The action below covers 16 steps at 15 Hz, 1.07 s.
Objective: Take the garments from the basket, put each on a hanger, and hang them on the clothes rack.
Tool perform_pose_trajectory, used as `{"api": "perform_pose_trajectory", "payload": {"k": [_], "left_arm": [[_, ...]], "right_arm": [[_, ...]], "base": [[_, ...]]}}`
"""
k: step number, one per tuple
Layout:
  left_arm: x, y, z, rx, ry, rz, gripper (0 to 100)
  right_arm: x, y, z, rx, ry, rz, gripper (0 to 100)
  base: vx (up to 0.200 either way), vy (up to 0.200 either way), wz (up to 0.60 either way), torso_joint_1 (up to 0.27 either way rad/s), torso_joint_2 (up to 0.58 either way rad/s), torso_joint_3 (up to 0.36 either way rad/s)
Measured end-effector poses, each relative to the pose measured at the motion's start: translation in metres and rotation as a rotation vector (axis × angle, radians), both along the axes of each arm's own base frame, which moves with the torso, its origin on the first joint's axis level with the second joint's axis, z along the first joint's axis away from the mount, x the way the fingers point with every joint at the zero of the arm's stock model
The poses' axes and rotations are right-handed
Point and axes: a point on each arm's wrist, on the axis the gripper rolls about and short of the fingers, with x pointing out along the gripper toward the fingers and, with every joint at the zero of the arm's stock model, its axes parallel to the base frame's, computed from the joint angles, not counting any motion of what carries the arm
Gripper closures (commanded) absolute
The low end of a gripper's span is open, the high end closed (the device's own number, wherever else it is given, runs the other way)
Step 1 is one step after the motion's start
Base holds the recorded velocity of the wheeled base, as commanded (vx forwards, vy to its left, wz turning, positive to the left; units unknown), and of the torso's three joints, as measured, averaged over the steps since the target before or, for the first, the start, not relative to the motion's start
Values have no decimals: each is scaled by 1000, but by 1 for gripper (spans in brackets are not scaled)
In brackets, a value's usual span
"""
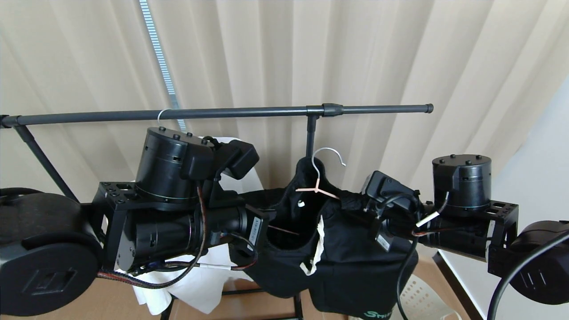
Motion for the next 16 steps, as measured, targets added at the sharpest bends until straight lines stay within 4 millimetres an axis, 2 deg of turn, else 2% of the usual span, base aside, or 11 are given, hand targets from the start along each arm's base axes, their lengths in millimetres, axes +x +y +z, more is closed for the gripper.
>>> {"api": "perform_pose_trajectory", "payload": {"k": [5, 16], "left_arm": [[-3, -10, -16, 22, 3, -15, 100], [8, -34, -34, 4, -47, 3, 100]], "right_arm": [[-6, -2, 7, 13, -19, 7, 100], [-22, 1, 14, 23, -36, 45, 100]], "base": [[0, 0, 0, 0, 0, 0], [0, 0, 0, 0, 0, 0]]}}
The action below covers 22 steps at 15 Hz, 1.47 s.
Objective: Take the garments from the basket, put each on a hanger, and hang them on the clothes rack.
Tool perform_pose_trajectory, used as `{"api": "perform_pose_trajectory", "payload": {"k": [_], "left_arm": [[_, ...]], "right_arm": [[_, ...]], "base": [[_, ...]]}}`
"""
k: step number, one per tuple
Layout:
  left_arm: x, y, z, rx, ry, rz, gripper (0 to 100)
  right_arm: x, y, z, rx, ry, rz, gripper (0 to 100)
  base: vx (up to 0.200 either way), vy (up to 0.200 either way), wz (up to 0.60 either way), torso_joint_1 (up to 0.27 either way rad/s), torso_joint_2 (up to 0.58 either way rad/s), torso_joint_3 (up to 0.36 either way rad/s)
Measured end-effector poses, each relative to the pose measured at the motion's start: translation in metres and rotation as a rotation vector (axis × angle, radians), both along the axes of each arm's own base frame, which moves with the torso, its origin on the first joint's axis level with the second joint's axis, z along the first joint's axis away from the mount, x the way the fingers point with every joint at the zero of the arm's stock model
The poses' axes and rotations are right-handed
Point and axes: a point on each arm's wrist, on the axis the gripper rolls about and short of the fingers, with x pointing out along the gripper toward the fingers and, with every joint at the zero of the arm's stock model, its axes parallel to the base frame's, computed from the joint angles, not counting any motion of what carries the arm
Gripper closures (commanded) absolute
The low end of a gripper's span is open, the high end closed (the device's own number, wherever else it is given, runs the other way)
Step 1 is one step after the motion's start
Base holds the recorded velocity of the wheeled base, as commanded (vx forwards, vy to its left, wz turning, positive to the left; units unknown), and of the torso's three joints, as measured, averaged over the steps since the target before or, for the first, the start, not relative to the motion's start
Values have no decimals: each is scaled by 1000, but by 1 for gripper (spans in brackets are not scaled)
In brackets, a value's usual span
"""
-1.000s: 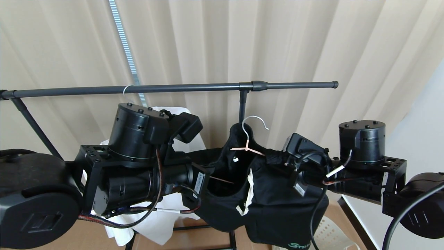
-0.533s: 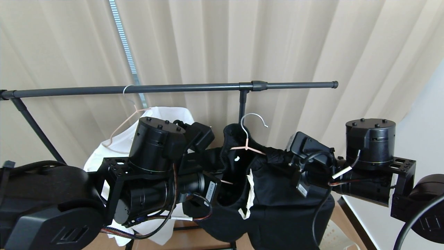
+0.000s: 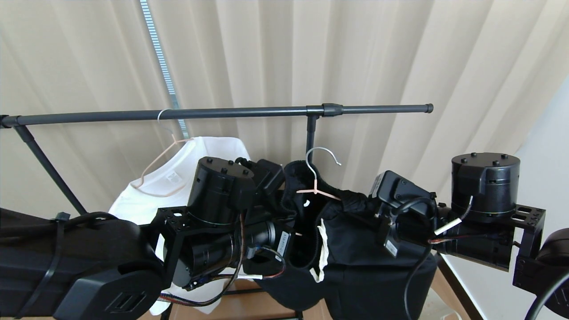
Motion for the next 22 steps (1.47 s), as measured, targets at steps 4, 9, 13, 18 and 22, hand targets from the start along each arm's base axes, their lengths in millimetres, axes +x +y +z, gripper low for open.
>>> {"api": "perform_pose_trajectory", "payload": {"k": [4, 9, 13, 18, 22], "left_arm": [[1, -3, -4, 8, 6, -7, 100], [5, -9, -6, -5, -12, -4, 0], [9, -11, -6, -2, -39, 38, 0], [-10, -3, -1, -3, -52, 22, 0], [-30, 11, 10, -13, -77, -1, 0]], "right_arm": [[-7, 2, 2, 2, -5, 22, 100], [-19, 4, 5, 8, -14, 50, 100], [-25, 6, 8, 13, -22, 69, 100], [-23, 6, 10, 20, -27, 72, 100], [-19, 5, 8, 39, -7, 119, 100]], "base": [[0, 0, 0, 0, 0, 0], [0, 0, 0, 0, 0, 0], [0, 0, 0, 0, 0, 0], [0, 0, 0, 0, 0, 0], [0, 0, 0, 0, 0, 0]]}}
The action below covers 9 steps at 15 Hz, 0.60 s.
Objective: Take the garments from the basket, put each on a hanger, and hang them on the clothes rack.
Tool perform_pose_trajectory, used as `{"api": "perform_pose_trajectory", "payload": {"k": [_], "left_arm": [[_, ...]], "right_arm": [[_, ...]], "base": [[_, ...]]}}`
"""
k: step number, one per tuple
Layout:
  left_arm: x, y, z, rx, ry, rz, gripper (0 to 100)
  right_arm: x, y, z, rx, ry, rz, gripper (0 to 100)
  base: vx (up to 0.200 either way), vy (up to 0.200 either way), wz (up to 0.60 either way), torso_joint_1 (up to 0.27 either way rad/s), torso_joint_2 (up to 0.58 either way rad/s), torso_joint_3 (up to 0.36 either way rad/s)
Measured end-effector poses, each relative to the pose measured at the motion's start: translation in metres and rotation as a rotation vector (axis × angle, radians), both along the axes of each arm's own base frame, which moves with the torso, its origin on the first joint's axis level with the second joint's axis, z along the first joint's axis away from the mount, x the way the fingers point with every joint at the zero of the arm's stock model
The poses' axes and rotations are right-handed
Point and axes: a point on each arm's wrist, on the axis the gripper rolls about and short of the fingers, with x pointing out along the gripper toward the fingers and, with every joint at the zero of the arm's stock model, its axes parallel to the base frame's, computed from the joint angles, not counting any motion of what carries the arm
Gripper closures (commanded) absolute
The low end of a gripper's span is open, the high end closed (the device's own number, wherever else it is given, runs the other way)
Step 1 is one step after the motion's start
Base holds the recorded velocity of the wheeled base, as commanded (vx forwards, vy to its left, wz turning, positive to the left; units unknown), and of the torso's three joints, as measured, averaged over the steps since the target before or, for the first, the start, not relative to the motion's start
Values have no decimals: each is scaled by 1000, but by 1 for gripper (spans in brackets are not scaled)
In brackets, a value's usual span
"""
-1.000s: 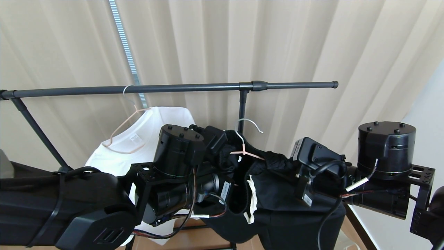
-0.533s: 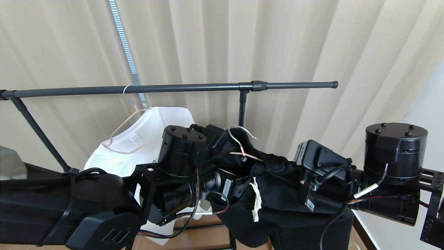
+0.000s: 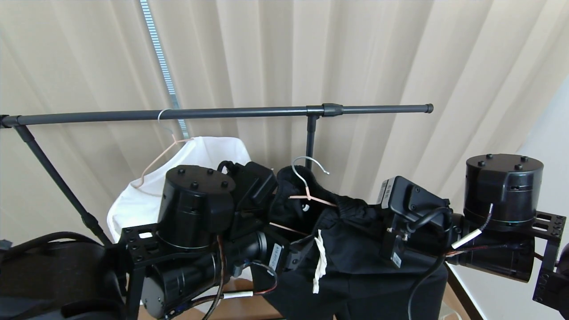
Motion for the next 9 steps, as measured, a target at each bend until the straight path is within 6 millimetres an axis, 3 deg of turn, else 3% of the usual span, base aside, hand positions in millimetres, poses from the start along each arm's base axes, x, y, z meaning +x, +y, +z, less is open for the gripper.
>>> {"api": "perform_pose_trajectory", "payload": {"k": [9], "left_arm": [[-34, 39, 21, -39, -64, -4, 0]], "right_arm": [[15, -17, -8, 89, 94, 219, 100]], "base": [[0, 0, 0, 0, 0, 0]]}}
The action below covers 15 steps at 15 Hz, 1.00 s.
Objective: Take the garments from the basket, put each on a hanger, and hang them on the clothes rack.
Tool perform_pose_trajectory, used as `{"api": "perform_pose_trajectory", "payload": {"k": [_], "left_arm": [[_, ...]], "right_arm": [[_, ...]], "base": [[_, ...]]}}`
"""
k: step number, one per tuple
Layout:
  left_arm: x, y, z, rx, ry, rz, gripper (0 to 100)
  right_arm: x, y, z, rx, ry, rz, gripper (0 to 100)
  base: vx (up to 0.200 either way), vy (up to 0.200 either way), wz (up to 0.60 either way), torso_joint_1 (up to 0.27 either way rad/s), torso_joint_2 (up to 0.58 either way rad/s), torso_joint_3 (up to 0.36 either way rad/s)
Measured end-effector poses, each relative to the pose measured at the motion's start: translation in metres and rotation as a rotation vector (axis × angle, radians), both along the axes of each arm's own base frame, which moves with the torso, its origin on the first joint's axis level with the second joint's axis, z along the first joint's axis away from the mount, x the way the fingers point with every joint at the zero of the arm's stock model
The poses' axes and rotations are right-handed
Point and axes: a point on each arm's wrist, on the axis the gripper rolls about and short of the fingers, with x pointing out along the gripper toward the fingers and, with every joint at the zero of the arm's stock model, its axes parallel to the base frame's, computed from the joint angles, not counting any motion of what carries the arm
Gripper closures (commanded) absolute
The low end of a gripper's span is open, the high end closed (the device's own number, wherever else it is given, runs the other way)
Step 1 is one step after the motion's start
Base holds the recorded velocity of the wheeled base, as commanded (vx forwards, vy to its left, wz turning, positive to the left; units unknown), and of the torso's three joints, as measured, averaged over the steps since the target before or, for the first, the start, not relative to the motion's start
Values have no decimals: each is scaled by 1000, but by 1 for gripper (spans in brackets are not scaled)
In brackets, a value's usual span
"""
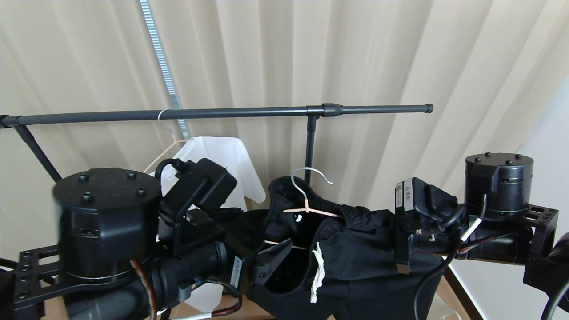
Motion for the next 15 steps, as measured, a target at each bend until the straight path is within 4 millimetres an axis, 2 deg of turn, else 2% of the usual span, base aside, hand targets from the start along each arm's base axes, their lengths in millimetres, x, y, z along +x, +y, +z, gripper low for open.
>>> {"api": "perform_pose_trajectory", "payload": {"k": [2, 7, 10, 13, 15], "left_arm": [[-2, 16, 10, 16, -65, 6, 0], [8, 58, 23, 36, -187, -197, 0], [24, 82, 16, 248, -374, -304, 0], [41, 88, 6, 410, -470, -358, 0], [47, 81, -1, 435, -470, -396, 0]], "right_arm": [[2, -2, -1, 18, 15, 42, 100], [2, -3, 3, 117, 105, 105, 100], [1, -4, 3, 140, 110, 106, 100], [1, -4, 3, 144, 117, 118, 100], [1, -4, 3, 144, 118, 118, 100]], "base": [[0, 0, 0, 0, 0, 0], [0, 0, 0, 0, 0, 0], [0, 0, 0, 0, 0, 0], [0, 0, 0, 0, 0, 0], [0, 0, 0, 0, 0, 0]]}}
